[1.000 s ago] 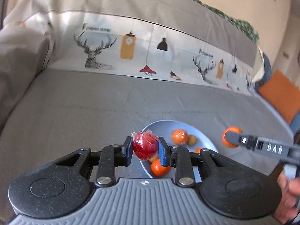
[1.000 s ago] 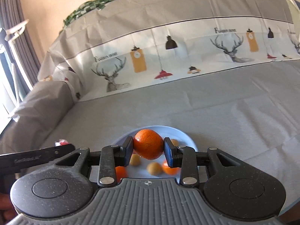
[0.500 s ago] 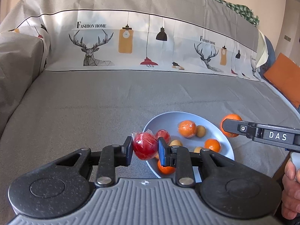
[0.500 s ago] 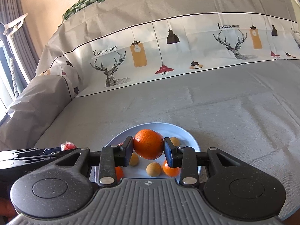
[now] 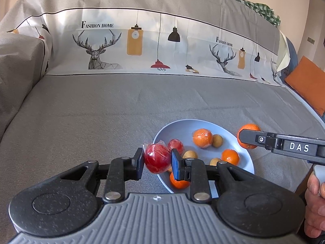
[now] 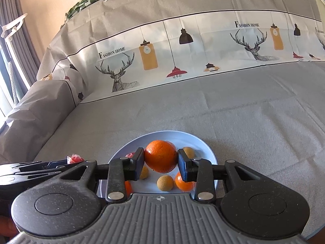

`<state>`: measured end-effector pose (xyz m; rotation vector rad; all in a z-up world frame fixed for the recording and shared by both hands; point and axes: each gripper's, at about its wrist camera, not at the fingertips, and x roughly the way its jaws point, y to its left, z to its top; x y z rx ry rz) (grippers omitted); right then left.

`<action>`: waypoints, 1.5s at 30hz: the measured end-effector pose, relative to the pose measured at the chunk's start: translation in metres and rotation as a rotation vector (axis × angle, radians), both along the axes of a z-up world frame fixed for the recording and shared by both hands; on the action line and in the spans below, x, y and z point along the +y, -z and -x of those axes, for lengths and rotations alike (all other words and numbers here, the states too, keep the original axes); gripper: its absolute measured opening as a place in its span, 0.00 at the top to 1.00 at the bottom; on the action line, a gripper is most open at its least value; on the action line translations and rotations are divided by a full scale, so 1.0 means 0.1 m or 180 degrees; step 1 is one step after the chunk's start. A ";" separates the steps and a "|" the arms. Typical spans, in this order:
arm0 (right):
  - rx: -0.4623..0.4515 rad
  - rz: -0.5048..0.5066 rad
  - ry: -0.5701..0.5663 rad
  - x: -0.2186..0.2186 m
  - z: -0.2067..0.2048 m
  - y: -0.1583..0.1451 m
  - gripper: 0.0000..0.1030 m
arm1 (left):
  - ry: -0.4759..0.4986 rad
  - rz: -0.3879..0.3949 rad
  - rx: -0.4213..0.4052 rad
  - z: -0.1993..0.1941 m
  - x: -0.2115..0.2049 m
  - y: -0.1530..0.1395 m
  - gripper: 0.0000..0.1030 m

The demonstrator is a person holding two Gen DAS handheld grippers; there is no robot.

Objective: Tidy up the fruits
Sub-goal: 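Carry the red wrapped fruit and orange over the blue plate with both grippers, then open both grippers to drop the red wrapped fruit and orange onto the plate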

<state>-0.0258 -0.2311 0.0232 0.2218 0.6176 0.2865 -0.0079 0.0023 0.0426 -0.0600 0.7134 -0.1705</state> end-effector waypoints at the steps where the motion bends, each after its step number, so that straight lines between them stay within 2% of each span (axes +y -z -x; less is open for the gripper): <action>1: 0.0002 0.0001 -0.0006 0.00 -0.01 0.00 0.64 | 0.0000 0.0002 -0.0001 0.00 0.00 0.00 0.70; 27: 0.0044 0.0037 0.0010 0.02 -0.02 0.05 0.64 | 0.0043 -0.0035 0.0009 0.00 -0.04 0.03 0.70; 36: 0.0062 0.0035 0.0020 0.02 -0.03 0.05 0.64 | 0.0412 -0.0104 -0.0061 0.07 -0.25 0.06 0.70; 45: 0.0079 0.0036 0.0026 0.01 -0.03 0.06 0.64 | 0.0762 -0.0276 -0.0140 0.19 -0.48 0.11 0.70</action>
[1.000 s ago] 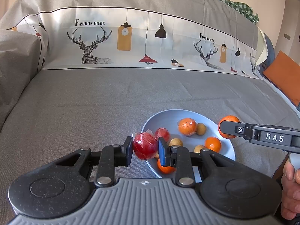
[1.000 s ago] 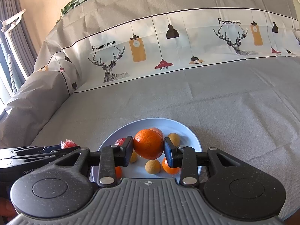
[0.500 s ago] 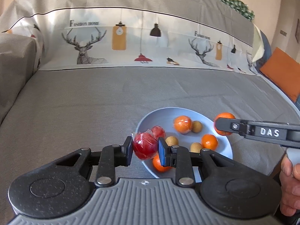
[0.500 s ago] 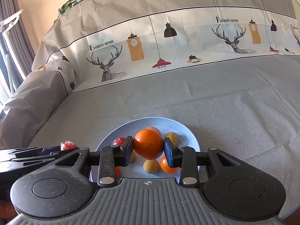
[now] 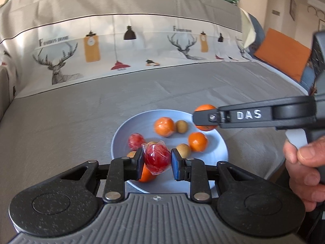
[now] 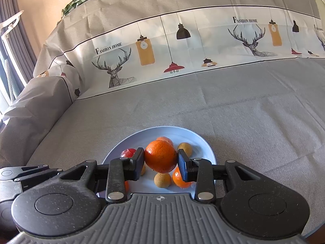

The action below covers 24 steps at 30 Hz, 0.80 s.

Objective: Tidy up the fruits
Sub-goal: 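Open both grippers to drop the red wrapped fruit and orange onto the plate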

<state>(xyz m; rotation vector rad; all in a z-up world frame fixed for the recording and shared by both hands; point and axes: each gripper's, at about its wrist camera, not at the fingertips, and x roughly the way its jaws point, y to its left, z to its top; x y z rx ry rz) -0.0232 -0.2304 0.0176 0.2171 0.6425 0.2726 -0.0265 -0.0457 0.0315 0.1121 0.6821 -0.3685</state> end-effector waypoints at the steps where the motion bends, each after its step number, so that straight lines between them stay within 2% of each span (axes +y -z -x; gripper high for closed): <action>1: 0.0001 0.0002 -0.0003 0.00 -0.01 0.00 0.64 | 0.0026 -0.0011 -0.0006 0.01 -0.01 0.00 0.70; 7: 0.0014 0.0019 -0.0024 0.01 0.00 0.00 0.64 | 0.0099 -0.0030 -0.0009 0.02 -0.04 0.01 0.70; 10: 0.0073 0.0015 -0.0056 0.02 -0.03 0.02 0.62 | 0.0111 -0.0012 0.0003 0.00 -0.04 0.00 0.67; 13: 0.0081 0.0041 -0.0051 0.04 -0.03 0.02 0.54 | 0.0082 -0.0002 -0.0004 -0.01 -0.02 -0.01 0.62; 16: 0.0084 0.0028 -0.0039 0.04 -0.03 0.02 0.53 | 0.0049 0.0005 0.0004 -0.02 0.00 -0.01 0.61; 22: 0.0091 0.0040 0.0017 0.01 -0.01 0.02 0.43 | -0.0048 -0.0034 -0.0025 0.00 0.02 -0.04 0.39; 24: 0.0087 0.0049 0.0041 0.00 0.01 0.02 0.39 | -0.0101 -0.0060 -0.0039 0.01 0.03 -0.05 0.26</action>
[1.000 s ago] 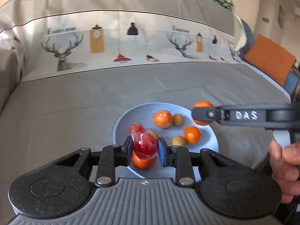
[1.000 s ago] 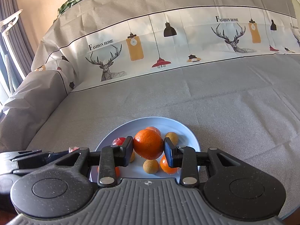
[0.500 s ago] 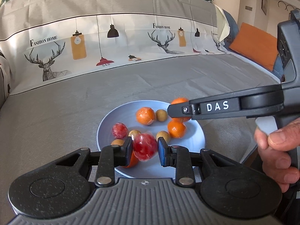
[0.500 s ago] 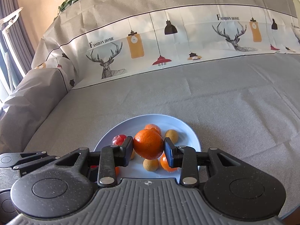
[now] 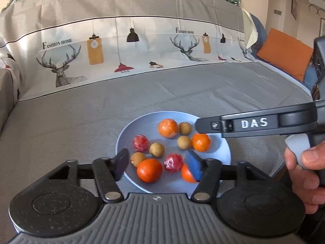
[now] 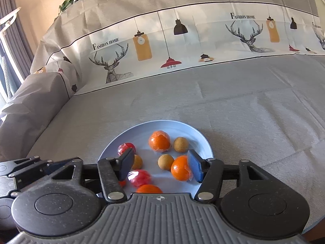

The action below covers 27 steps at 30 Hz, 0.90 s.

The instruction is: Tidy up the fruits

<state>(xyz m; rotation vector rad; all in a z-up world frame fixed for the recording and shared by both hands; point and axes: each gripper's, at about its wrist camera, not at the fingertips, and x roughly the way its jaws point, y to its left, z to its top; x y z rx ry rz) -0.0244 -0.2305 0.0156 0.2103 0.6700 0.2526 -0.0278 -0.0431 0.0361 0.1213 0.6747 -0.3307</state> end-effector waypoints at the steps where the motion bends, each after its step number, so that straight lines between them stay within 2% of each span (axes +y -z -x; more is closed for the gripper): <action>1: -0.0003 0.0007 0.0013 0.00 0.01 -0.01 0.35 | -0.0022 -0.0011 -0.0004 0.01 0.01 -0.01 0.23; 2: -0.0007 0.0016 0.0031 -0.01 0.02 -0.01 0.31 | -0.0046 -0.0025 -0.0006 0.01 0.01 -0.01 0.18; 3: -0.0013 0.0026 0.0053 -0.02 0.03 -0.01 0.28 | -0.0066 -0.0037 -0.0005 0.02 0.02 -0.02 0.17; 5: -0.0020 0.0046 0.0110 -0.04 0.06 -0.03 0.17 | -0.0108 -0.0066 0.0019 0.02 0.03 -0.03 0.14; 8: -0.0018 0.0065 0.0220 -0.08 0.09 -0.06 0.07 | -0.0173 -0.0065 0.0101 0.05 0.05 -0.03 0.01; 13: -0.0033 0.0108 0.0305 -0.10 0.19 -0.15 0.04 | -0.0321 0.0010 0.0272 0.11 0.10 -0.06 0.01; 18: 0.0055 0.0298 0.0390 -0.08 0.46 -0.22 0.01 | -0.0571 0.0115 0.0488 0.24 0.17 -0.10 0.01; 22: 0.0151 0.0324 0.0323 -0.07 0.61 -0.18 0.01 | -0.0538 0.0136 0.0541 0.30 0.17 -0.10 0.01; 27: 0.0246 0.0345 0.0327 -0.05 0.54 -0.10 0.01 | -0.0567 0.0110 0.0585 0.24 0.17 -0.05 0.01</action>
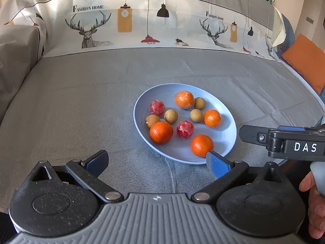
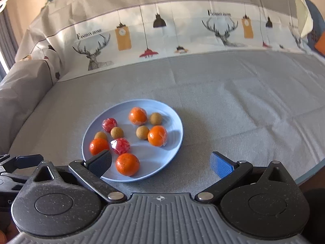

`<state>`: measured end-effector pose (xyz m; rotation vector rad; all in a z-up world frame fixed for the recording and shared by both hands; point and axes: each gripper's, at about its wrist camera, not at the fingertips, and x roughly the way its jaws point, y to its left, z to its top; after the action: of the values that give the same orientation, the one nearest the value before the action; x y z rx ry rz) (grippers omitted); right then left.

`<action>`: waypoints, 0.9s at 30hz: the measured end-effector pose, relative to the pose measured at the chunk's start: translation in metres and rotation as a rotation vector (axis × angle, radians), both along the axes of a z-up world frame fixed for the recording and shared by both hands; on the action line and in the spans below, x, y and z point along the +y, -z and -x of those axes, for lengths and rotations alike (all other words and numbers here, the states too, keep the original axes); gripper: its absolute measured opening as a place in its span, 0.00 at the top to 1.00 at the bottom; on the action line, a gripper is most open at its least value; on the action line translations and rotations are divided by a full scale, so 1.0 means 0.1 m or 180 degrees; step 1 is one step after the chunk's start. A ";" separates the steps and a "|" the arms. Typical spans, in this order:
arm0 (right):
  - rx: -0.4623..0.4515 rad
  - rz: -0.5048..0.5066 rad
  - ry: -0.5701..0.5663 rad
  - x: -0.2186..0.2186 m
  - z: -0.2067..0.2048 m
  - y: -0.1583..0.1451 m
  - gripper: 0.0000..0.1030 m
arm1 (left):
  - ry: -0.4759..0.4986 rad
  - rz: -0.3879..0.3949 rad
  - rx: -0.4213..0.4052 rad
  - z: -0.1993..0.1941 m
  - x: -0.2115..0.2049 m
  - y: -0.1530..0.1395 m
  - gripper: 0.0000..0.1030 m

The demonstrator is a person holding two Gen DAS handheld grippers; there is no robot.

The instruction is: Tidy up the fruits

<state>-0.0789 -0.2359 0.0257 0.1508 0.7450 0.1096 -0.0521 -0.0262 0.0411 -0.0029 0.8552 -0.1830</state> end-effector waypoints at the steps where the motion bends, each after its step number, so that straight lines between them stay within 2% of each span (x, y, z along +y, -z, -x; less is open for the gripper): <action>1: 0.0024 -0.0016 0.0002 0.00 -0.02 0.02 0.01 | -0.0008 0.0004 0.0004 -0.01 0.00 0.01 0.01; 10: 0.0080 0.0041 -0.0126 0.17 -0.14 0.07 0.01 | 0.0019 -0.0016 0.0016 -0.09 -0.01 0.05 0.01; 27: 0.0180 -0.0031 -0.0055 0.15 -0.29 0.15 0.01 | -0.0057 0.0028 0.0100 -0.23 0.00 0.13 0.01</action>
<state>-0.0502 -0.2209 0.0106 0.1573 0.8025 0.1259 -0.0288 -0.0266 0.0277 -0.0218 0.8853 -0.1702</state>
